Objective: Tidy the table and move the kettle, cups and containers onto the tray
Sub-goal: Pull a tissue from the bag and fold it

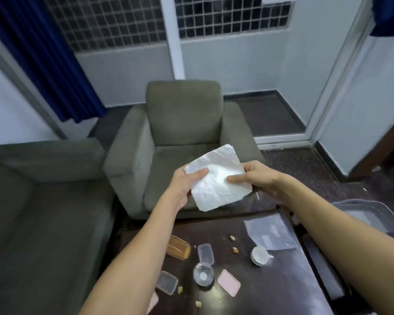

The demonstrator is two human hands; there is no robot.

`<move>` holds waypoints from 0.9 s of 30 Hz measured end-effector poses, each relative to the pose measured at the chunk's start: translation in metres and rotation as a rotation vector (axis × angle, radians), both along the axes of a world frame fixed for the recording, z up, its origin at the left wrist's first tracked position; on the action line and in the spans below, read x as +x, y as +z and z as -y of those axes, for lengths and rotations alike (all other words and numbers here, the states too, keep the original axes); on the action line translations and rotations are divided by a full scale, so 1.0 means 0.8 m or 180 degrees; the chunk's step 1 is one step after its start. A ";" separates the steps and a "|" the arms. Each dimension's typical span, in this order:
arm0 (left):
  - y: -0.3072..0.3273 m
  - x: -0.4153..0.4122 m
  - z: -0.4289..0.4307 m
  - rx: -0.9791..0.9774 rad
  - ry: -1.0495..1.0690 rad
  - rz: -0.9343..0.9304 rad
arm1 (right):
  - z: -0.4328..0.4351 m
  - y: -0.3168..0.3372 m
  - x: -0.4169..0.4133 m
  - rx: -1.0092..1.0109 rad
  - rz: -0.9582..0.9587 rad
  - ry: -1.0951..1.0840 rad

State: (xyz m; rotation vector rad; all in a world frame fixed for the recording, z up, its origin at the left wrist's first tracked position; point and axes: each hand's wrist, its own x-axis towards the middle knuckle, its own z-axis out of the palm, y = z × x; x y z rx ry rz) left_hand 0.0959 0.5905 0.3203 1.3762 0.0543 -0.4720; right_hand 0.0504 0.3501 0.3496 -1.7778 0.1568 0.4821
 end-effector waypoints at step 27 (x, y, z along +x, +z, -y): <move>0.115 0.001 -0.284 0.0619 -0.0264 0.0669 | -0.192 0.075 0.045 0.0553 0.0554 0.0281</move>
